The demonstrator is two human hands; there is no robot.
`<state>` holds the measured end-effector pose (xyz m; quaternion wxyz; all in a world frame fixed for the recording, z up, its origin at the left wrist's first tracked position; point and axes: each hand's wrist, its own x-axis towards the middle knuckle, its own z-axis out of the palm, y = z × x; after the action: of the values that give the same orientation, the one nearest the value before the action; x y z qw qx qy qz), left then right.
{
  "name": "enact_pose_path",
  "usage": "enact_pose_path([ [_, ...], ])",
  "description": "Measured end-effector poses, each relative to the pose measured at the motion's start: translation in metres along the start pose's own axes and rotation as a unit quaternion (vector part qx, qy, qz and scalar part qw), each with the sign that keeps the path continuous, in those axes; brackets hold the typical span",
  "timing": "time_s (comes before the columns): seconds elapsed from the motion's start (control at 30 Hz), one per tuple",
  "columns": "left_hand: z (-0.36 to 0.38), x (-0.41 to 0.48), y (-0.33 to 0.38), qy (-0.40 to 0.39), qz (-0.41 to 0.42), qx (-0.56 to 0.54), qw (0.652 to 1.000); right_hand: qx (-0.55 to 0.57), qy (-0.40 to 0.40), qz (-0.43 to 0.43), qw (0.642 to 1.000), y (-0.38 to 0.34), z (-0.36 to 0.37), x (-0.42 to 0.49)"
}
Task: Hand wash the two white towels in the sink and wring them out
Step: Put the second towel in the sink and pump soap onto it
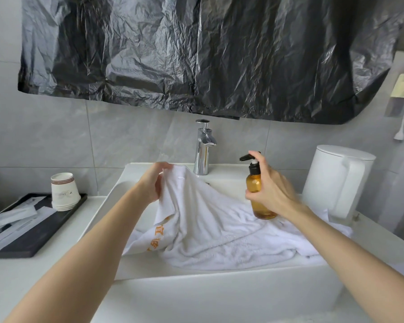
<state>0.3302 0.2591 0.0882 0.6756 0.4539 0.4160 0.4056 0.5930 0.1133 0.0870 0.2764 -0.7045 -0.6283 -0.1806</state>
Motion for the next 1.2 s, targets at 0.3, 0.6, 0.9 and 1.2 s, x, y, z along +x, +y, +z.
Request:
enact_pose_path([
  [0.3,-0.001,0.008,-0.008,-0.023,0.009,-0.003,1.0,-0.071,-0.052,-0.022,0.996,0.023,0.001,-0.02],
  [0.6,0.002,0.005,-0.008,-0.02,0.003,0.011,1.0,-0.07,-0.04,-0.027,0.996,0.025,0.003,-0.02],
  [0.9,0.002,0.001,-0.008,-0.013,0.004,0.015,1.0,-0.065,-0.025,-0.021,0.997,0.025,0.004,-0.023],
  [1.2,0.008,-0.005,-0.005,-0.031,0.004,0.032,0.999,-0.009,0.051,-0.023,0.998,0.032,-0.006,-0.022],
])
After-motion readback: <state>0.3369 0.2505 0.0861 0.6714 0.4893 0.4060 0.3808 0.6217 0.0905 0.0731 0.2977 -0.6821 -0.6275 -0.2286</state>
